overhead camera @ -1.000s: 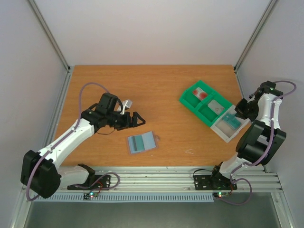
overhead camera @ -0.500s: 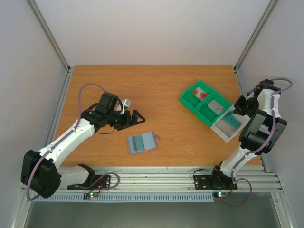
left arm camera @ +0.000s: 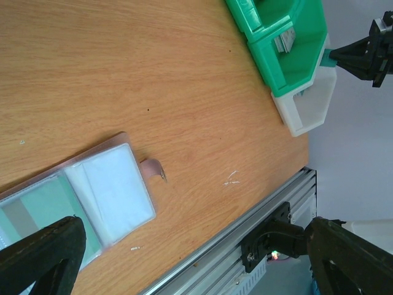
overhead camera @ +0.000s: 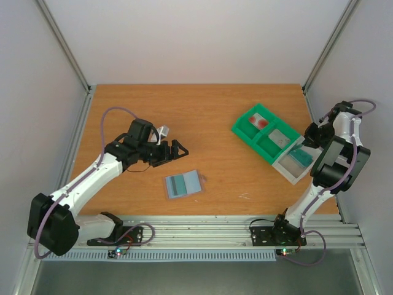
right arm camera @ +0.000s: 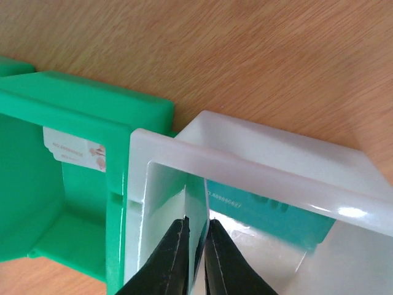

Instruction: Take the credit cards out of the card holder

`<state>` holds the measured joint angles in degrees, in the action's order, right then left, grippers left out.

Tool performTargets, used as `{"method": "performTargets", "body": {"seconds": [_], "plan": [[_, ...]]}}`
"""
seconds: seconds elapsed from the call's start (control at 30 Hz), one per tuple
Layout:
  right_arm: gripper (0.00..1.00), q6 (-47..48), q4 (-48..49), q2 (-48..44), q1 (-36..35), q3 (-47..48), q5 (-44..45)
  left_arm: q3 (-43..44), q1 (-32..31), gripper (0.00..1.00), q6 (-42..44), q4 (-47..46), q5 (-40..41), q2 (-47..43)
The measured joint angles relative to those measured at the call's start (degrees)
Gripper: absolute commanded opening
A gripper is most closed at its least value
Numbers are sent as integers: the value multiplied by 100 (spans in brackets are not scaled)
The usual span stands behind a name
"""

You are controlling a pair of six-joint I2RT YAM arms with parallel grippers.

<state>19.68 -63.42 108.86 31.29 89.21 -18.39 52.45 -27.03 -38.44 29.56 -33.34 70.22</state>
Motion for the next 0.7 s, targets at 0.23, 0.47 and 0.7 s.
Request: {"method": "performTargets", "body": {"seconds": [0.23, 0.47, 0.7], "plan": [[15, 15, -42, 48, 0, 140, 313, 0, -4, 99, -20, -31, 28, 46], [21, -22, -85, 48, -2, 142, 509, -2, -4, 99, -17, -24, 72, 44], [22, -186, -221, 24, -63, 142, 813, -74, -4, 99, -15, -4, 175, 13]]}}
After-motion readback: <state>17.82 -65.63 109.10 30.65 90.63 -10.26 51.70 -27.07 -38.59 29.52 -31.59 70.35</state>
